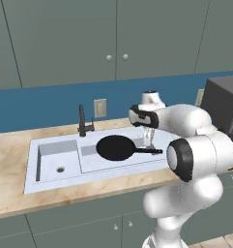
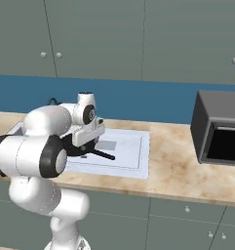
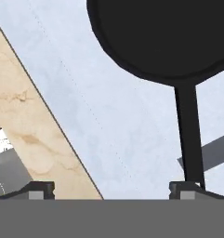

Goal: Move the pot and pan from the stove into the sink.

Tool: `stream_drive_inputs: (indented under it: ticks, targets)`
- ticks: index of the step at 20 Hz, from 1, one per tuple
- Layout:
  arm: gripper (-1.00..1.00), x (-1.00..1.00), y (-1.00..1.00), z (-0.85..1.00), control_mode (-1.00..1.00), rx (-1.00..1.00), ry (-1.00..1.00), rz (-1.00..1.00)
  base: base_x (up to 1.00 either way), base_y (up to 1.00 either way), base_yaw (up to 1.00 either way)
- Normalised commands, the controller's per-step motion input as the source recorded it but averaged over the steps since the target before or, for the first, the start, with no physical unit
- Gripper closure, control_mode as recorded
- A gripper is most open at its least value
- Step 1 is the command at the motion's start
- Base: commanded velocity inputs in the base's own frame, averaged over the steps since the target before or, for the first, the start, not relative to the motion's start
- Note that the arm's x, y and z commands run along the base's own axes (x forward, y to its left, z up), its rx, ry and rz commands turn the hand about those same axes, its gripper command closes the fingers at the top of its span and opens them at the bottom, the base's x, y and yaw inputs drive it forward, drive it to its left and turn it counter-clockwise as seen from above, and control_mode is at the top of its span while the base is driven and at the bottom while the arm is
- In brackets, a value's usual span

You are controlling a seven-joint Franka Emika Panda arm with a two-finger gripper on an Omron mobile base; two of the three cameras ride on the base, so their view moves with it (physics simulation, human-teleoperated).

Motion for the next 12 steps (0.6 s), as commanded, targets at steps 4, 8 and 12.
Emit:
stream_drive_inputs:
  ticks: [4,8,12]
  targets:
    - [-1.0,-0.95,-0.3,0.34,-1.0,0.16,-0.22,0.0,0.0,0.0,0.0]
    - [-1.0,-0.87,-0.09,0.43,-1.0,0.17,-0.26,0.0,0.0,0.0,0.0]
    - [-1.0,-0.92,0.0,0.66,-1.0,0.16,-0.18,0.0,0.0,0.0,0.0]
